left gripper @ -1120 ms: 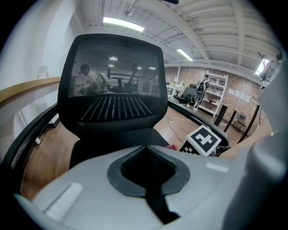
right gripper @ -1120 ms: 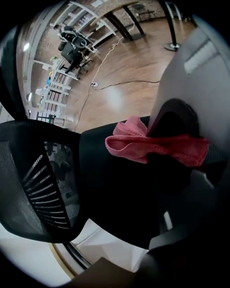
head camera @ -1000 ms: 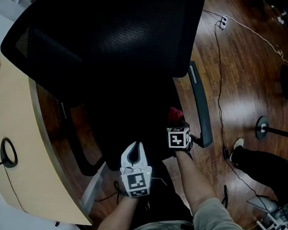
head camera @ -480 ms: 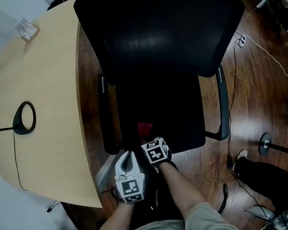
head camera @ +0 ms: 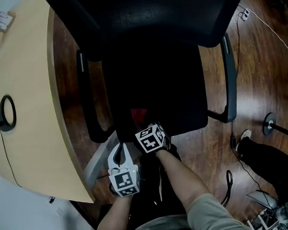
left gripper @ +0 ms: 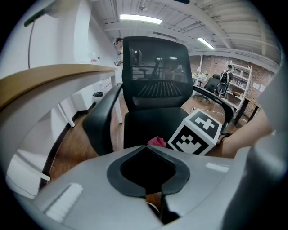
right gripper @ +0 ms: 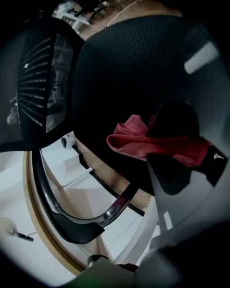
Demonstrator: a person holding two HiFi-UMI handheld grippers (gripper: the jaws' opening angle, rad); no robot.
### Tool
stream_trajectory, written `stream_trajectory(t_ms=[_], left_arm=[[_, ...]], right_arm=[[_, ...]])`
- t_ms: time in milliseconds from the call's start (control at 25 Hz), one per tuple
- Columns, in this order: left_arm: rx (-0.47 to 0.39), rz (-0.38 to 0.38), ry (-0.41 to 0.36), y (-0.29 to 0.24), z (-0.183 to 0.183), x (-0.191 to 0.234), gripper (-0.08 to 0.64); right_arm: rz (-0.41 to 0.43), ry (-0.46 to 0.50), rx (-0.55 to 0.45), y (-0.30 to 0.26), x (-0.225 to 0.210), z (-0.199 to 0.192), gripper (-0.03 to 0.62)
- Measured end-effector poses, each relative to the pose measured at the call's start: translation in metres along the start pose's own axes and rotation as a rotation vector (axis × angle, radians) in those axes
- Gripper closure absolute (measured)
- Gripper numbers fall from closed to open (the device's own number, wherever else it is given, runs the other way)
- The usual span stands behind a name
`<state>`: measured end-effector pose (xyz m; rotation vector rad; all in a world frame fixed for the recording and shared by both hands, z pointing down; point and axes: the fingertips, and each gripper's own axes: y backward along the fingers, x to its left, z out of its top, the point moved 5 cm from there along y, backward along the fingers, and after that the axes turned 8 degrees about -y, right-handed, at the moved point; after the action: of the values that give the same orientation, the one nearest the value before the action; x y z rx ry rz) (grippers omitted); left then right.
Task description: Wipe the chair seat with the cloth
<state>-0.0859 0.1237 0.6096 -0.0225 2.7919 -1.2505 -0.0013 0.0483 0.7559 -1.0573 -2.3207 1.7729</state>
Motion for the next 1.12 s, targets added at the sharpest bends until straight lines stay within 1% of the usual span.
stream_trajectory(t_ms=[240, 400, 480, 560, 640, 720, 800, 880, 1000, 1120], left_arm=[[-0.044, -0.154, -0.095, -0.028, 0.029, -0.081, 0.555], [-0.098, -0.265, -0.138, -0.045, 0.05, -0.14, 0.555], [-0.111, -0.307, -0.151, -0.05, 0.052, -0.166, 0.555], [-0.107, -0.336, -0.162, -0.053, 0.048, -0.184, 0.555], [-0.095, -0.348, -0.166, -0.054, 0.042, -0.193, 0.555], [-0.082, -0.339, -0.159, -0.054, 0.036, -0.193, 0.555], [-0.073, -0.313, -0.144, -0.051, 0.032, -0.183, 0.555], [-0.071, -0.27, -0.121, -0.044, 0.031, -0.165, 0.555], [-0.065, -0.185, -0.087, -0.029, 0.029, -0.127, 0.555], [-0.052, -0.098, -0.062, -0.011, 0.024, -0.083, 0.555]], right_arm=[[-0.21, -0.156, -0.057, 0.061, -0.132, -0.018, 0.495], [-0.34, -0.226, -0.078, 0.101, -0.202, -0.042, 0.495], [-0.39, -0.24, -0.089, 0.115, -0.224, -0.053, 0.495], [-0.43, -0.255, -0.099, 0.125, -0.237, -0.062, 0.495], [-0.457, -0.284, -0.107, 0.13, -0.244, -0.069, 0.495], [-0.473, -0.304, -0.113, 0.132, -0.247, -0.071, 0.495], [-0.475, -0.307, -0.122, 0.131, -0.243, -0.068, 0.497], [-0.433, -0.3, -0.143, 0.128, -0.225, -0.06, 0.497], [-0.301, -0.228, -0.167, 0.115, -0.167, -0.04, 0.496], [-0.155, -0.145, -0.147, 0.092, -0.092, -0.025, 0.495]])
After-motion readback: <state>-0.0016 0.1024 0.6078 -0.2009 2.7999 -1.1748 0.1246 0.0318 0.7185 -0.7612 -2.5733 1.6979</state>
